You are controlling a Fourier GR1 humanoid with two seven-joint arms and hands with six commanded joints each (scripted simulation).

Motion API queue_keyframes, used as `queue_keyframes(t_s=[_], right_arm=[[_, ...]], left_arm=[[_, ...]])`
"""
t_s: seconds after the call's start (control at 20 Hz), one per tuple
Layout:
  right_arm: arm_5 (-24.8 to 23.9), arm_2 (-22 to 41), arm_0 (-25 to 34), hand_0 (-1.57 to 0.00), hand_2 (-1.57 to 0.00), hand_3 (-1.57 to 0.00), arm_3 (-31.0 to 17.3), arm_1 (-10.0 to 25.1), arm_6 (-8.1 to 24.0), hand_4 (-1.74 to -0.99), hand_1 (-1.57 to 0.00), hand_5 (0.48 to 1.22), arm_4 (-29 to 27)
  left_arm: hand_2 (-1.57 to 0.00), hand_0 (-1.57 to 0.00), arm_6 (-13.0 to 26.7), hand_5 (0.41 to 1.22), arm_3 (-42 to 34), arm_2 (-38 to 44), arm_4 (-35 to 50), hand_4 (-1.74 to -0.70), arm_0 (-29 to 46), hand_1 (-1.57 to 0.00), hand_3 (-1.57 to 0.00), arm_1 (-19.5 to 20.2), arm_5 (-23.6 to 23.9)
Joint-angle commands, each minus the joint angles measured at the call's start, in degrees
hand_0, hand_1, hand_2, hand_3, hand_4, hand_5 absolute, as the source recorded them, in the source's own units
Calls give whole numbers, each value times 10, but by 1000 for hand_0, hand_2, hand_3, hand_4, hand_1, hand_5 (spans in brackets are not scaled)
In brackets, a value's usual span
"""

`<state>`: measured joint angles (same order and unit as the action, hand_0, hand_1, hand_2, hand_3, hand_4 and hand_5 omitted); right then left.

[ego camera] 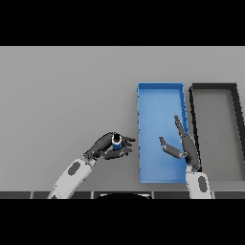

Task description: Pick up the blue pipe and place it into the blue bin.

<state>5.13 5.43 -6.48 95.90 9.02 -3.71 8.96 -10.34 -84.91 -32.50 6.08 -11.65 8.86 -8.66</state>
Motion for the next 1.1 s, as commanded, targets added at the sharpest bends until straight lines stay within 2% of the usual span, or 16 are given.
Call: queue_keyframes(t_s=[0.0,0.15,0.25,0.4,0.5,0.75,0.8,0.9,0.95,1.05], right_arm=[[-4,-3,1,1,1,1,1,5,3,-1275,1,666,5],[-2,0,-7,1,1,1,10,8,-7,-1278,1,682,8],[-3,-3,-3,1,1,1,8,12,5,-1272,1,684,10],[0,-4,-8,1,1,1,6,11,-14,-1273,1,688,5],[10,-6,-6,1,1,1,1,15,-7,-1271,1,688,-3],[15,-5,-1,1,1,1,-4,12,-8,-1250,1,688,-9],[16,-10,2,1,1,1,-5,18,1,-1243,1,687,-11],[20,-11,4,1,1,1,-7,19,-21,-1213,1,684,-15],[39,-14,9,1,1,1,-1,16,-27,-1215,1,669,-46],[101,-23,16,1,1,1,29,32,-23,-1231,1,620,-126]], left_arm=[[-1538,-1528,4,1207,-14,2,7,-1717,-5,-1533,-1449,0,-2],[-1554,-1549,37,1214,-42,-4,11,-1721,-20,-1552,-1449,-4,-5],[-1560,-1557,62,1216,-62,-10,16,-1724,-27,-1559,-1447,-12,-4],[-1565,-1564,87,1219,-67,-11,16,-1727,-38,-1565,-1443,-14,-5],[-1567,-1566,106,1219,-75,-14,15,-1728,-36,-1567,-1440,-14,-2],[-1570,-1569,110,1220,-72,-10,12,-1730,-32,-1570,-1443,-9,-6],[-1570,-1570,113,1220,-67,-13,4,-1730,-33,-1570,-1442,-15,-1],[-1570,-1570,108,1220,-72,-15,6,-1730,-27,-1570,-1440,-13,-5],[-1571,-1570,104,1220,-69,-12,6,-1730,-30,-1570,-1440,-10,-8],[-1571,-1571,107,1221,-66,-9,8,-1731,-37,-1571,-1441,-16,-8]])
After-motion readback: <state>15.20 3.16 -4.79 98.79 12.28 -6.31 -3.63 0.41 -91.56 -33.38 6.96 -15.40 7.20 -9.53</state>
